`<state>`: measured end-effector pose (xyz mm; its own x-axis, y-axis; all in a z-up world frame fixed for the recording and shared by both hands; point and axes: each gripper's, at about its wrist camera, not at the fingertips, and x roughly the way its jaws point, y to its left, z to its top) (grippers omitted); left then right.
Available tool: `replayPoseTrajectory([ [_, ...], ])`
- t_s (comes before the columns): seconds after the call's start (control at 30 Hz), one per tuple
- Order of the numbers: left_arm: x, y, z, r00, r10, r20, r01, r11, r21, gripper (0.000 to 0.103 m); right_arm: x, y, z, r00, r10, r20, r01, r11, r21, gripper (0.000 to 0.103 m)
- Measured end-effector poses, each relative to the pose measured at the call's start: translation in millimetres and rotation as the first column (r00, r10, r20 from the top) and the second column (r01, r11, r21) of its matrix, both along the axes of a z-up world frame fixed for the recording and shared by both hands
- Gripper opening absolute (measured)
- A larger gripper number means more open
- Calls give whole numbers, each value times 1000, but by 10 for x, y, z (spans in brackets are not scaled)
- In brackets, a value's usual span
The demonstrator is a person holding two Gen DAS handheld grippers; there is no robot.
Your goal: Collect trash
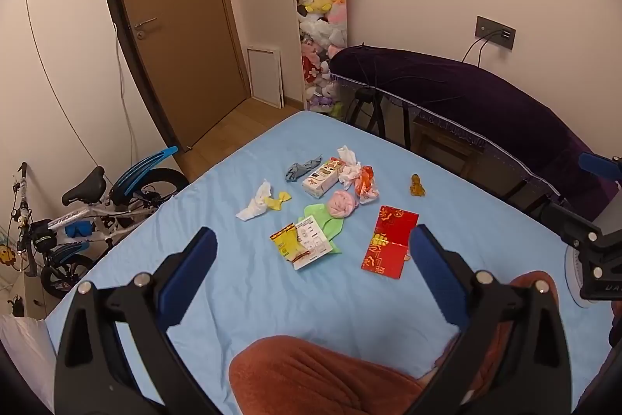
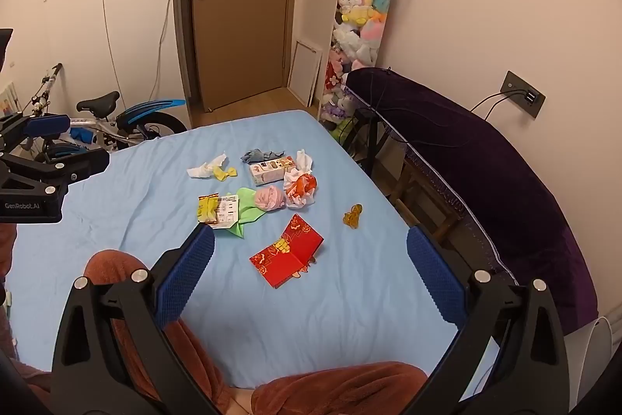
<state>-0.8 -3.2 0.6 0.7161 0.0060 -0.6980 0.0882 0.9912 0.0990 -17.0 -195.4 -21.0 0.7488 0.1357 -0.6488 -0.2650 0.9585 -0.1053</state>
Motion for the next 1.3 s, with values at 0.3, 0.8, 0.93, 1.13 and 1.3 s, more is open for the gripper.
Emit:
replayPoseTrajectory([
  [0.3, 4, 5, 2, 1000, 2, 0, -2, 1000, 1, 99, 12, -5, 17, 1000, 1, 0, -1, 1000, -2, 96],
  [0.8, 19, -14, -2, 1000, -4, 2, 4, 1000, 3, 99, 16, -22, 58, 1000, 4, 2, -4, 1000, -2, 96],
  [0.93, 35, -21, -10, 1000, -2, -1, 2, 1000, 2, 99, 10, -14, 46, 1000, 4, 2, -4, 1000, -3, 96],
  [1.13, 11, -15, -5, 1000, -5, 3, 5, 1000, 5, 99, 9, -12, 40, 1000, 3, 3, -3, 1000, -3, 96],
  [1.3, 8, -34, -7, 1000, -4, 2, 4, 1000, 4, 99, 13, -15, 43, 1000, 5, 1, -5, 1000, -2, 96],
])
